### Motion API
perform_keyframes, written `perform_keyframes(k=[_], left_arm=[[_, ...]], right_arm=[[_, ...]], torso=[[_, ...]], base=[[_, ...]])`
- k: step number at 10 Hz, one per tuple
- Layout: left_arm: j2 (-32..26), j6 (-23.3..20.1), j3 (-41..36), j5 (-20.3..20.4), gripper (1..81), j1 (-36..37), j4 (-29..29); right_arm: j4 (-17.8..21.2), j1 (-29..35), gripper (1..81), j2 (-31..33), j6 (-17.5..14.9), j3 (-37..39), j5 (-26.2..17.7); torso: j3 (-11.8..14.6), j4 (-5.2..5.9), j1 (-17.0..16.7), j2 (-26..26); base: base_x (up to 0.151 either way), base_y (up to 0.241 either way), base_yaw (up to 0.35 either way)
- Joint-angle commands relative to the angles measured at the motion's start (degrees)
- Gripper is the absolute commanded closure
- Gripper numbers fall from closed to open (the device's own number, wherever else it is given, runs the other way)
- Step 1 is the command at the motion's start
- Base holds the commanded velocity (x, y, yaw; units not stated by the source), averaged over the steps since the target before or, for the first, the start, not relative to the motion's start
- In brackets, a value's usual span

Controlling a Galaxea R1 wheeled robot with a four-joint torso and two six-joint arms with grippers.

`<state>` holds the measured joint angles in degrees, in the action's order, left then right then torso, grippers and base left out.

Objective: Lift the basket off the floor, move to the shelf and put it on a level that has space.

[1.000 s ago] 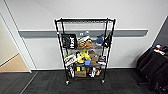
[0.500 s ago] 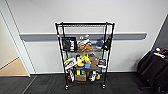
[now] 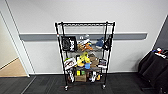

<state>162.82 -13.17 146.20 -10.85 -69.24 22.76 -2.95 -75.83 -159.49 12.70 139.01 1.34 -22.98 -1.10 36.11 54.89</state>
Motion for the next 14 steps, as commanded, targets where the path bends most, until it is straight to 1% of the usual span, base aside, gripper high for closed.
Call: perform_keyframes(k=[1,3,5,6,7,10,12,13,14], left_arm=[[-1.2,0.2,0.2,-5.3,1.0,5.7,0.8],[-1.2,0.3,0.2,-5.5,1.0,6.5,0.8],[-1.2,0.3,0.2,-6.6,1.0,7.6,0.8],[-1.2,0.3,0.2,-6.6,1.0,8.0,0.8],[-1.1,0.3,0.2,-6.6,1.0,8.5,0.8],[-0.8,1.0,0.6,-6.6,1.0,9.5,0.7],[0.4,1.2,2.3,-6.6,1.0,10.1,0.6],[1.0,1.2,3.1,-7.4,1.0,10.6,0.6],[1.5,1.2,3.5,-8.7,1.0,11.4,0.6]], right_arm=[[1.2,4.8,1.0,1.2,0.0,0.0,-3.6],[2.2,6.2,1.0,1.3,0.0,0.0,-5.4],[2.4,7.3,1.0,1.3,0.0,0.0,-5.9],[2.5,7.8,1.0,1.3,0.0,0.0,-6.4],[2.5,8.4,1.0,1.3,0.0,0.0,-7.0],[3.6,9.6,1.0,1.3,0.0,0.1,-7.1],[3.7,9.8,1.0,1.1,0.0,0.0,-7.1],[3.7,10.0,1.0,1.0,0.0,0.0,-7.1],[3.7,10.4,1.0,0.9,0.0,-0.2,-7.1]], torso=[[-5.2,0.0,3.6,5.6],[-8.9,0.0,6.1,9.5],[-12.5,0.0,8.6,13.4],[-24.6,0.0,17.0,26.5],[-16.0,0.0,11.0,17.1],[-21.6,0.0,14.9,23.2],[-25.3,0.0,17.4,27.1],[-21.7,0.0,18.6,29.0],[-22.6,0.0,19.5,30.3]], base=[[0.0,0.0,0.0],[0.0,0.0,0.0],[0.0,0.0,0.0],[0.0,0.0,0.0],[0.0,0.0,0.0],[0.0,0.0,0.0],[0.0,0.0,0.0],[0.0,0.0,0.0],[0.0,0.0,0.0]])
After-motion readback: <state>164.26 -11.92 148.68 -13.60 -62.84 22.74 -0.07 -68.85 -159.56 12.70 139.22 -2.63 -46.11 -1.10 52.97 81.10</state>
